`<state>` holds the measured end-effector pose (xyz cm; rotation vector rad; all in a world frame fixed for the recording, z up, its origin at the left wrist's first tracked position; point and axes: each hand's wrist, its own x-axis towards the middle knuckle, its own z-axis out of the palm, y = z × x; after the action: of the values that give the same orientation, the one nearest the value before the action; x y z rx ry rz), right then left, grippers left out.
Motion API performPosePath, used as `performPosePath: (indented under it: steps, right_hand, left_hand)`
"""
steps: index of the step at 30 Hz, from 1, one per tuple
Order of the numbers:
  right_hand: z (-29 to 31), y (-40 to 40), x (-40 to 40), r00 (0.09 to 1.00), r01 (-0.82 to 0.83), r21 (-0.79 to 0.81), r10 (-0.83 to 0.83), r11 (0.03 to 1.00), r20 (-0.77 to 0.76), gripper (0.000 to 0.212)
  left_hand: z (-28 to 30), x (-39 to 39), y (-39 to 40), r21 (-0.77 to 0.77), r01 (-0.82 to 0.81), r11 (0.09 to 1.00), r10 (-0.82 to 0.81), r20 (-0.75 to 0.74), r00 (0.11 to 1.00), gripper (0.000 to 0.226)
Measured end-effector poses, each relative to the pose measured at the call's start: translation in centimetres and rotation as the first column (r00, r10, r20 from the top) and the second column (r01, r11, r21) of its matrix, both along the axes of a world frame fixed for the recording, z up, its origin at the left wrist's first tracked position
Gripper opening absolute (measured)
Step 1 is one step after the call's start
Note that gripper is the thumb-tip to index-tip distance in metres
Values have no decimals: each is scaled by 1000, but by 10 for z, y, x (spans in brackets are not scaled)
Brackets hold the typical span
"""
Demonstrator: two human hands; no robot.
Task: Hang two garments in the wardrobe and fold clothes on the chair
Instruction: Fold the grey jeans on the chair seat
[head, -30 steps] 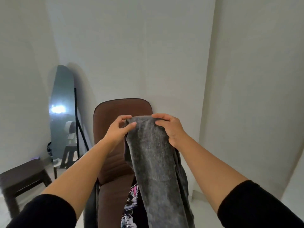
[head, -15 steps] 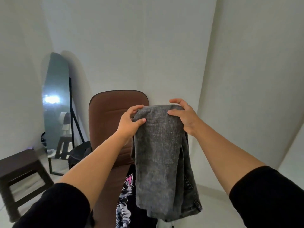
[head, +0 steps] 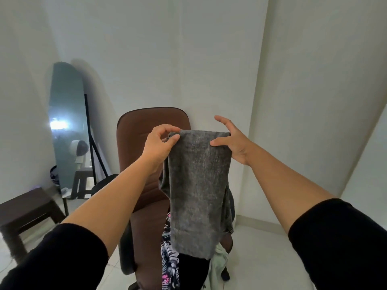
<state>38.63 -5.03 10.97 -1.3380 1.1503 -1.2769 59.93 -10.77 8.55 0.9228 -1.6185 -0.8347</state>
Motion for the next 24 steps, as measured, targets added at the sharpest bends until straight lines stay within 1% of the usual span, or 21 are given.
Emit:
performPosePath:
  steps: [2, 5, 10, 13, 16, 18, 22, 24]
  right_hand:
    - [-1, 1, 9, 1000, 14, 21, -13, 1000, -20, 73]
    - [-4, -4, 18, 997, 28, 50, -24, 998, -73, 72]
    - [-32, -37, 16, 992, 33, 162, -12, 986, -127, 71]
    - [-57, -71, 10, 968, 10, 238, 50, 971, -247, 71]
    - [-91, -118, -2, 919, 30, 278, 83, 960, -385, 70]
    - [-119, -159, -11, 895, 61, 270, 67, 961, -442, 66]
    - [-183, -256, -32, 891, 140, 251, -11, 958, -455, 57]
    - [-215, -303, -41, 884, 176, 252, -40, 952, -466, 54]
  left_hand:
    - [-9, 12, 3, -42, -18, 999, 19, 39, 999, 17]
    - [-25, 24, 2, -63, -54, 997, 57, 48, 997, 20]
    - [-50, 29, -21, -22, -75, 997, 77, 92, 993, 23]
    - [-72, 25, -48, 5, -101, 995, 99, 157, 983, 25]
    - [-101, 16, -91, 28, -127, 991, 119, 201, 972, 30]
    - [-125, 7, -128, 62, -133, 989, 116, 230, 966, 36]
    - [-175, -14, -222, 127, -151, 980, 84, 421, 903, 44]
    - [-201, -24, -270, 183, -167, 969, 58, 489, 871, 48]
